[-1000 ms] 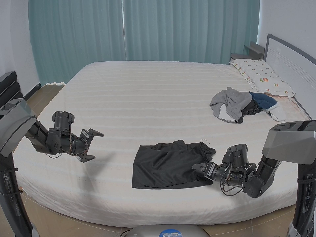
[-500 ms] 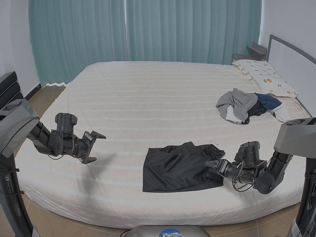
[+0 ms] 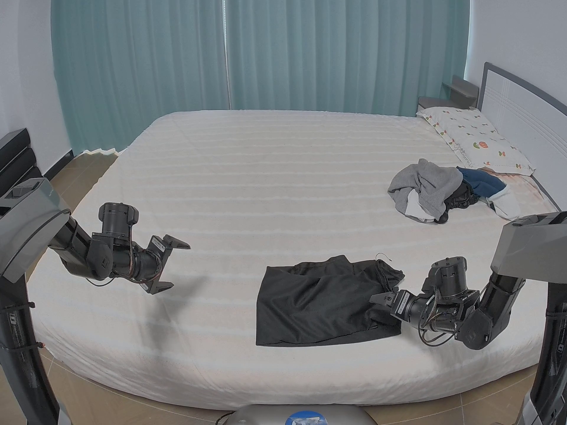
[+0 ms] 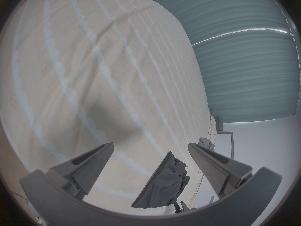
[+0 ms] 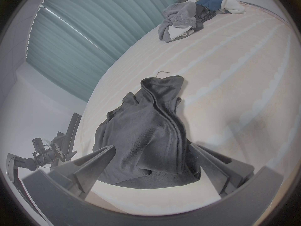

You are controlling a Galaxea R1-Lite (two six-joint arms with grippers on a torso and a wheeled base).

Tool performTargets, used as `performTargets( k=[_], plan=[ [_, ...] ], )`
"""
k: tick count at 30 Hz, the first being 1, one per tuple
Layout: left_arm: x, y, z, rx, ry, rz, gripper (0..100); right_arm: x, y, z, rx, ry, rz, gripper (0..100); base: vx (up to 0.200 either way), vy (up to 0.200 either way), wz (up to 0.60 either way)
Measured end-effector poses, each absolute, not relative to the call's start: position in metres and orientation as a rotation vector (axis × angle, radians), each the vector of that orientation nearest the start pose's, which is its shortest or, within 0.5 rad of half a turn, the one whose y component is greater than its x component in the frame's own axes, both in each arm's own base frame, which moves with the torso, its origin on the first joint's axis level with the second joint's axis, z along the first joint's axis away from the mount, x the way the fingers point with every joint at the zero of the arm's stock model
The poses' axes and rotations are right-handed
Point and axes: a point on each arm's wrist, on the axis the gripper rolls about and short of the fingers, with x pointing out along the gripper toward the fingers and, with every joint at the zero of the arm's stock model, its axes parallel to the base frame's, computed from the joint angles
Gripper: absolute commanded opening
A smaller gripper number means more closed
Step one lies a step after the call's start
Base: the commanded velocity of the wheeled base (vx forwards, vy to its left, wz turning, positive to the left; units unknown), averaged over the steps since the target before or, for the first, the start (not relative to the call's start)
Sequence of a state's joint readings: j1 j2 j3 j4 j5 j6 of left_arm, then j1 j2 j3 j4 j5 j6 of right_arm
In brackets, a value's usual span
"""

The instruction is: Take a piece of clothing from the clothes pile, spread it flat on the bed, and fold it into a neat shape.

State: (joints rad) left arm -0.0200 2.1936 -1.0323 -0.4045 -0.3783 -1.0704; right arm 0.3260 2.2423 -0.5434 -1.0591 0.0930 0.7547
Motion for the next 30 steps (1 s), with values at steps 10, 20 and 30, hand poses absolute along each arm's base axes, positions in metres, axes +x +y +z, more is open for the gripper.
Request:
performTargets(
  k=[10,20,30],
  plan=[
    [0.387,-0.016,0.044,-1.139,0.888,0.059,100,0.302,0.109,-0.013,0.634,0.772,0.15,100,0.0,-0.18,0.0],
    [0.387,-0.016,0.044,-1.132,0.889,0.057,100,0.301,0.111,-0.014,0.625,0.776,0.157,100,0.0,0.0,0.0],
    [0.387,-0.016,0.044,-1.13,0.888,0.056,100,0.291,0.127,-0.012,0.605,0.793,0.208,100,0.0,0.0,0.0]
  ],
)
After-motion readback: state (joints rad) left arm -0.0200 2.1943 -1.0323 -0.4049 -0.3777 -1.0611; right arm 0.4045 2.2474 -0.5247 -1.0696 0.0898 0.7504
